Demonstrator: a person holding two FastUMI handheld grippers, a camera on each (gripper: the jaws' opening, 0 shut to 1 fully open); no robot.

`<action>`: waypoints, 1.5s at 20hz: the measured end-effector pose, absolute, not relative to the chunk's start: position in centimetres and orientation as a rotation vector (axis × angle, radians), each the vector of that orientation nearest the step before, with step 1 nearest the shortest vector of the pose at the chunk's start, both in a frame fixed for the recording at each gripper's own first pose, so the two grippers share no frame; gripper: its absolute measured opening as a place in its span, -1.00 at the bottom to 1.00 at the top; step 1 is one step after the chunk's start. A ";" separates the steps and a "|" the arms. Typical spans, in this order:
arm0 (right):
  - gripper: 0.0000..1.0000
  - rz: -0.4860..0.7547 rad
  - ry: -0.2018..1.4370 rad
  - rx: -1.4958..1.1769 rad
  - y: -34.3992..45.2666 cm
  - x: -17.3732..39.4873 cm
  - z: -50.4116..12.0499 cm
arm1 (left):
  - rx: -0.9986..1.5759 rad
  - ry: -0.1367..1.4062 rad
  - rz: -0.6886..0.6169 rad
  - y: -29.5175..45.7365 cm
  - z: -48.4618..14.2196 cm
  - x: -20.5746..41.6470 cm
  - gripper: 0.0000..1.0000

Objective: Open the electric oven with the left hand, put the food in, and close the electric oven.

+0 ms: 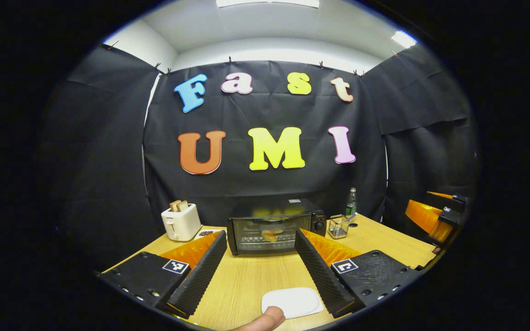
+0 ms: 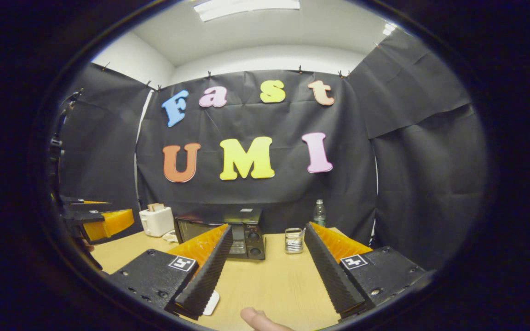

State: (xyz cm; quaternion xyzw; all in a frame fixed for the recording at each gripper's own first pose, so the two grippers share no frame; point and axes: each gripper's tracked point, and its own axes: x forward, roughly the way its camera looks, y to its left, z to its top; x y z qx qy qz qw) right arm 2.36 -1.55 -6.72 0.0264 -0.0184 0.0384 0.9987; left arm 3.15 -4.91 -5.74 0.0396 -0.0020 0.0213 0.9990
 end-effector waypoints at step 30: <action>0.94 0.143 -0.005 0.029 1.0 -4.8 -8.5 | 0.044 -0.042 0.041 -2.1 -8.2 -4.8 0.92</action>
